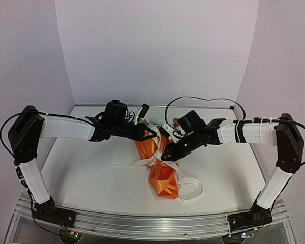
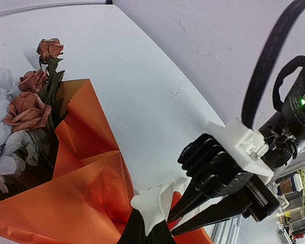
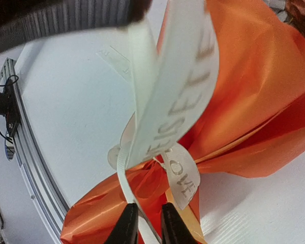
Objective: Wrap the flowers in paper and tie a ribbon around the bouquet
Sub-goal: Cross the half-tied ribbon over the folded bouquet.
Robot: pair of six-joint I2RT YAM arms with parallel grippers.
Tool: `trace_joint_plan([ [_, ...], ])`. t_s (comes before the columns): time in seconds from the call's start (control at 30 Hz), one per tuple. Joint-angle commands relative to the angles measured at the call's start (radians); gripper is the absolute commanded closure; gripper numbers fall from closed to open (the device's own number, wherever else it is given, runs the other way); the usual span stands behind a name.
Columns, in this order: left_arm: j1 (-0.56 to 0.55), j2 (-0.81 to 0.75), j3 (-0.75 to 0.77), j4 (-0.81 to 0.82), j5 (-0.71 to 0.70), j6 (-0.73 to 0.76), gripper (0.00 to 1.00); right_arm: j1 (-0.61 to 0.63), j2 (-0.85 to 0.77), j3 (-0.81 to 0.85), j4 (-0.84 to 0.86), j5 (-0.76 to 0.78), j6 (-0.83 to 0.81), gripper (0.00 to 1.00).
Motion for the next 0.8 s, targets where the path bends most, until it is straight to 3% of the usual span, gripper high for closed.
trace_joint_plan([
  [0.0, 0.008, -0.085, -0.013, 0.015, -0.039, -0.01, 1.0, 0.007, -0.056, -0.029, -0.006, -0.042, 0.076, 0.9],
  [0.23, 0.008, -0.122, -0.053, 0.005, -0.063, -0.017, 1.0, 0.019, -0.078, -0.039, -0.02, -0.05, 0.137, 1.0],
  [0.77, 0.013, -0.313, -0.269, -0.069, -0.17, -0.056, 1.0, 0.063, -0.02, 0.008, -0.16, 0.018, 0.199, 1.0],
])
